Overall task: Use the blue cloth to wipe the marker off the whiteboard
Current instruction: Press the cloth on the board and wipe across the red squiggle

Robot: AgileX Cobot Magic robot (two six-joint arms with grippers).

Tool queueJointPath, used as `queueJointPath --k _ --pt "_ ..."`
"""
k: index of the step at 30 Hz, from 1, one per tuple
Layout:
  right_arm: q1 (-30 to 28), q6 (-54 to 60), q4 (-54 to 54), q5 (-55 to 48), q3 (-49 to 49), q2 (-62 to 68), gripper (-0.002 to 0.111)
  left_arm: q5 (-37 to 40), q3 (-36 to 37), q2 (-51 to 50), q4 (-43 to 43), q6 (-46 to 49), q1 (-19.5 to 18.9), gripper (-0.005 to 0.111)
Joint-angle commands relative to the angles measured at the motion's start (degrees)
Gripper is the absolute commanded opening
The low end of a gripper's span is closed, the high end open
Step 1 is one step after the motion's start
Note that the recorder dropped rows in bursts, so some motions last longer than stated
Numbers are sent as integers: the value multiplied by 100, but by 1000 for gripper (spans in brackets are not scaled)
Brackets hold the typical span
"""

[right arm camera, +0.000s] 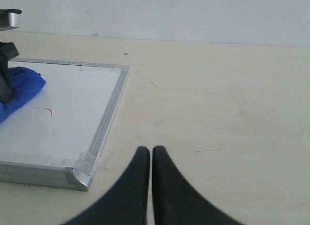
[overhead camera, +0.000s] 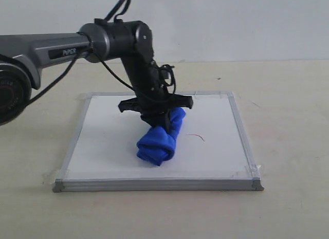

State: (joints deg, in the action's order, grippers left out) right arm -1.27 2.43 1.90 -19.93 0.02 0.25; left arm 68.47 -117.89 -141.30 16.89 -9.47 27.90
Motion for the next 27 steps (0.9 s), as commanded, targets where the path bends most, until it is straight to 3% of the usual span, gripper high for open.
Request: queueJointPath --k 1,6,9,15,18,23,27 --pt "-38 3 -15 14 -2 -25 0 149 85 -194 -280 -231 -537 4" --pt "-38 3 -15 14 -2 -25 0 126 72 -194 -187 34 65 4" --pt "-38 3 -15 14 -2 -25 0 -326 -7 -194 114 134 455 4" --pt "-38 3 -15 14 -2 -25 0 -875 -7 -204 1507 519 775 4" --pt "-38 3 -15 14 -2 -25 0 -1018 -7 -204 1448 652 942 4" --pt "-38 3 -15 14 -2 -25 0 -1602 -7 -204 1062 419 771 4" --pt "-38 3 -15 40 -2 -25 0 -1323 -7 -204 20 -405 321 4"
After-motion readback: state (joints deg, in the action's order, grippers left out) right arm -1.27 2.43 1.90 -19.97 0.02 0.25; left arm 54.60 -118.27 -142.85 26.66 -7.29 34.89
